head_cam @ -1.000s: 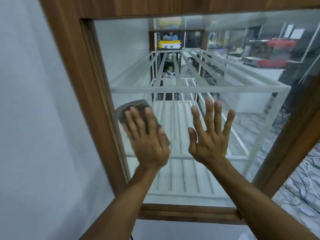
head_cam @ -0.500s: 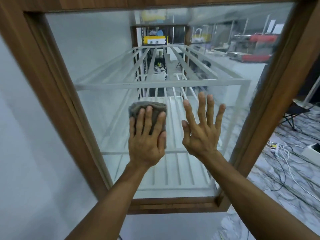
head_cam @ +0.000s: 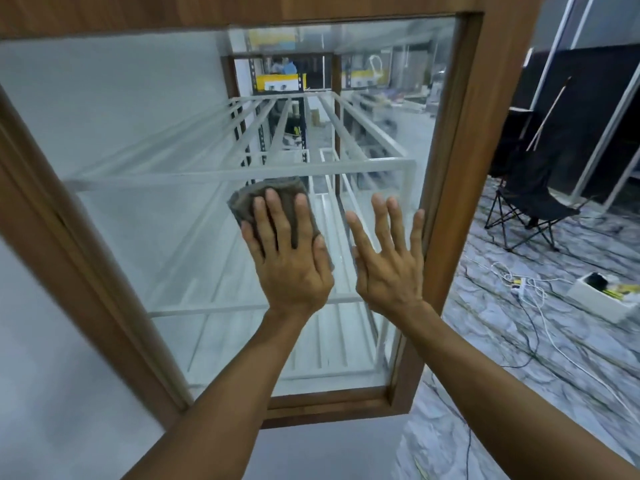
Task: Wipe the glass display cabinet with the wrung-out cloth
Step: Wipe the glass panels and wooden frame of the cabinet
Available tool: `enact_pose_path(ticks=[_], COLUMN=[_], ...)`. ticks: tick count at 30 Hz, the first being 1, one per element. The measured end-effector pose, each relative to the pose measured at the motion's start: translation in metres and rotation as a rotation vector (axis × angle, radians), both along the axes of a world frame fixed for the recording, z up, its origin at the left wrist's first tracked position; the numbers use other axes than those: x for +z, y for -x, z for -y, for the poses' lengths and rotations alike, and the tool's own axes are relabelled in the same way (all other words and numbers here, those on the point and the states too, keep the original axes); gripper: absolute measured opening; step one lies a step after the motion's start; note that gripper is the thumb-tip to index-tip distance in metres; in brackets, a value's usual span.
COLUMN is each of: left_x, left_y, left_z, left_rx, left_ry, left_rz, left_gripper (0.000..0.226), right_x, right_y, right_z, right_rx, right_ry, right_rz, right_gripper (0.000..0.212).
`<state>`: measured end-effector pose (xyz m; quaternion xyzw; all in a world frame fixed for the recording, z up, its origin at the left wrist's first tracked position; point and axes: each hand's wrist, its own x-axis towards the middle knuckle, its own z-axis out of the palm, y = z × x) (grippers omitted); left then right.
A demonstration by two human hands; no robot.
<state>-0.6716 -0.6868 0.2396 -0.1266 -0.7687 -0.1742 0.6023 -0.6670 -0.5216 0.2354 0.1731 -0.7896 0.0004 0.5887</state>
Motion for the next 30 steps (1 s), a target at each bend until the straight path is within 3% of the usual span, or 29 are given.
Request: enact_pose_path(ticks=[5, 10, 12, 15, 17, 21, 27, 30], left_x=[-0.034, 0.003, -0.001, -0.028, -0.020, 0.022, -0.043, -0.047], left_y=[-0.002, -0.005, -0.006, -0.003, -0.004, -0.003, 0.000, 0.001], left_z=[-0.015, -0.062, -0.086, -0.089, -0.093, -0.128, -0.098, -0.093], left_rx=[-0.048, -0.032, -0.064, -0.064, -0.054, -0.058, -0.017, -0.042], left_ry=[0.302, 0.014, 0.097, 0.370, 0.342, 0.092, 0.375, 0.378], left_rz=[-0.018, 0.000, 0.000, -0.034, -0.037, -0.053, -0.058, -0.036], left_gripper=[0.063, 0.058, 0.059, 0.059, 0.058, 0.054, 0.063, 0.063], right_x=[0.001, 0.005, 0.007, 0.006, 0.003, -0.001, -0.001, -0.002], right_y=[-0.013, -0.013, -0.011, -0.008, -0.006, -0.003, -0.004, -0.004], right_z=[-0.020, -0.066, -0.082, -0.091, -0.091, -0.091, -0.089, -0.085], right_rx=[0.003, -0.030, 0.052, 0.131, 0.173, 0.247, 0.281, 0.271], right_ry=[0.025, 0.059, 0.009, 0.012, 0.051, 0.089, 0.122, 0.139], right_rz=[-0.050, -0.141, -0.119, -0.108, -0.108, -0.109, -0.104, -0.117], right_gripper=[0.075, 0.074, 0.068, 0.062, 0.062, 0.059, 0.056, 0.056])
